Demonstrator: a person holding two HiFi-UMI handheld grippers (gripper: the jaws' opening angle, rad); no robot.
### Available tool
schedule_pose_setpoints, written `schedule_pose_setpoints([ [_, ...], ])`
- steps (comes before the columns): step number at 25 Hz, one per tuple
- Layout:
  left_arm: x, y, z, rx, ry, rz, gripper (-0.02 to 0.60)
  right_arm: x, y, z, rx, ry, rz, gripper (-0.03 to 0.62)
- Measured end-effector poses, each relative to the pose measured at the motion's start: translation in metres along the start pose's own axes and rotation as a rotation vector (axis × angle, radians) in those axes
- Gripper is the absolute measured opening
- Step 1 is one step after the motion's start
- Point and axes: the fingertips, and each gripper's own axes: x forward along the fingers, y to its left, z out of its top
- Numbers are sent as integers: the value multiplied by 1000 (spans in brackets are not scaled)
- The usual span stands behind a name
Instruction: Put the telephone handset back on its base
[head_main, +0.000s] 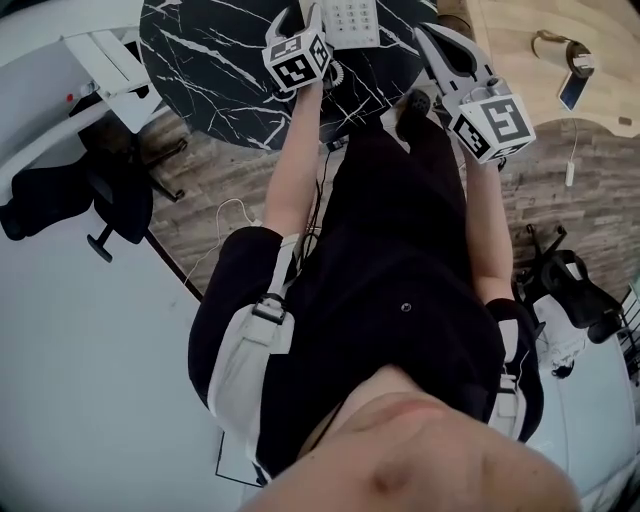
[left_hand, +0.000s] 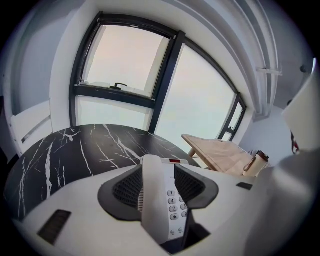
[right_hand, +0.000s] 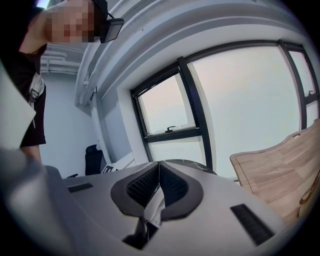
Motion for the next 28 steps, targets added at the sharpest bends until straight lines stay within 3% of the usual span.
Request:
schedule_pose_setpoints([
  [11, -47, -10, 55, 34, -115, -22, 202, 3, 5, 32, -41, -93, 35, 32],
  [16, -76, -32, 89, 97, -197, -67, 188, 7, 7, 45, -60, -124, 49, 32],
  [21, -106, -56, 114, 87, -268, -155, 161, 12, 10, 55, -75, -140, 67, 31],
  [28, -142, -74, 130, 121, -330, -197, 110, 16, 14, 62, -75, -159, 84, 31],
])
